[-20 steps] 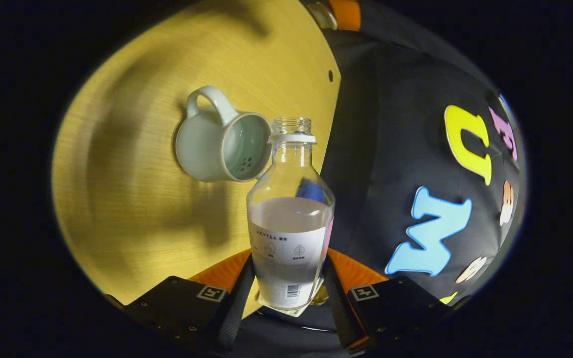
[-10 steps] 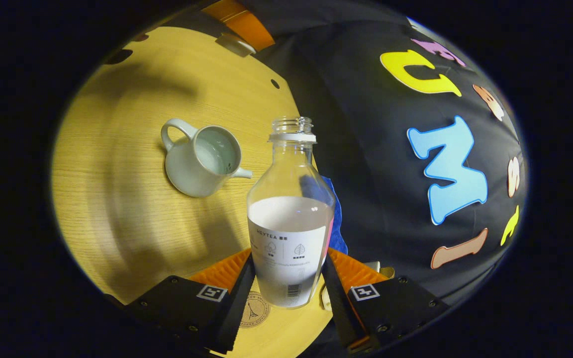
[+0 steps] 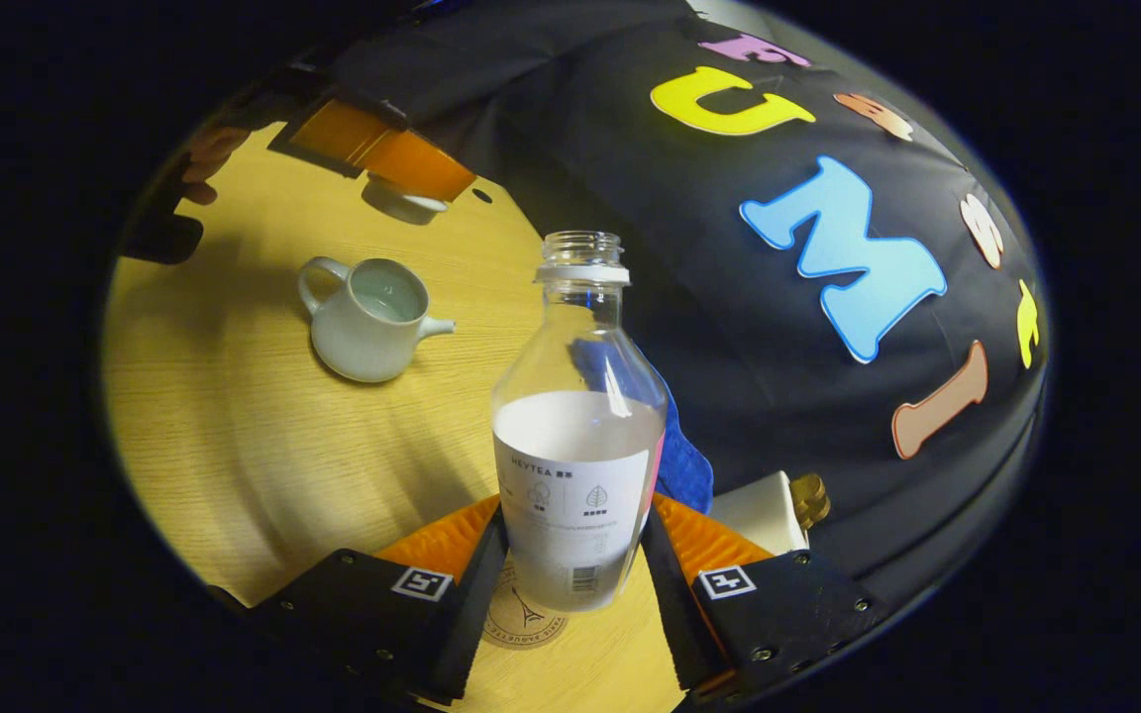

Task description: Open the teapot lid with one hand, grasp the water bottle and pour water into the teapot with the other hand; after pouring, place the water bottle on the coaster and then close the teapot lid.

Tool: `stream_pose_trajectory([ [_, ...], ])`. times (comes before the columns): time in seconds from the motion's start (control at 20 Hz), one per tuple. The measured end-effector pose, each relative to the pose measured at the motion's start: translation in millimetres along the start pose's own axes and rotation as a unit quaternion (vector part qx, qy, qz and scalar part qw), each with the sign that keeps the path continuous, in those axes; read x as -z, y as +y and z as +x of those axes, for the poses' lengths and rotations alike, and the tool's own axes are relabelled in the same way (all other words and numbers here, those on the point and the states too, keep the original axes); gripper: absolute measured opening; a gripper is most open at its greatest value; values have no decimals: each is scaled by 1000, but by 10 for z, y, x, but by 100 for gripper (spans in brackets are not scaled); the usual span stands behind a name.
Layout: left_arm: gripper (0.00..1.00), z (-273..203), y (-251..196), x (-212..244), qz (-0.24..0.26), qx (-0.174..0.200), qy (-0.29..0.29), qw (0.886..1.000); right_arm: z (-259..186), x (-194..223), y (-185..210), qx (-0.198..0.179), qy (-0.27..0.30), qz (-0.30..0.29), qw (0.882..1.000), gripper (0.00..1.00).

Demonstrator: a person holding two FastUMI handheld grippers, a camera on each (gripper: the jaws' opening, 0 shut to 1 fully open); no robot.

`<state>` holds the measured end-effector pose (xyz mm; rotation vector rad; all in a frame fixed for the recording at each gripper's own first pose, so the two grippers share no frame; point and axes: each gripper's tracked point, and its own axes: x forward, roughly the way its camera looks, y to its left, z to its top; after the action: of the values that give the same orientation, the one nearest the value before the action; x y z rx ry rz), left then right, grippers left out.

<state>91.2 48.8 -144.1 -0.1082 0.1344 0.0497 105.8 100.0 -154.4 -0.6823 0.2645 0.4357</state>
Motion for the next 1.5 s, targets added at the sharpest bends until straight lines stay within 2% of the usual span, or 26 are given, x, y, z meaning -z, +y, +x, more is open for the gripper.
stream_pose_trajectory([
  [0.35,10,172,-277,279,26,26,20,999,-26,365,57,-18,6,127,992,76],
  [0.7,10,162,-370,358,62,32,21,997,-52,345,8,-27,-12,243,970,76],
  [0.9,10,123,-393,303,71,35,14,997,-30,343,-59,-16,-20,270,963,75],
  [1.0,10,105,-424,260,78,38,8,996,-22,347,-65,-17,-30,293,956,76],
  [1.2,11,33,-438,181,77,43,5,996,-19,426,-206,10,-40,335,941,75],
  [1.4,11,-28,-434,74,72,44,1,996,46,532,-211,10,-40,351,935,75],
  [1.5,10,-67,-429,53,72,44,1,996,66,524,-218,7,-50,371,927,76],
])
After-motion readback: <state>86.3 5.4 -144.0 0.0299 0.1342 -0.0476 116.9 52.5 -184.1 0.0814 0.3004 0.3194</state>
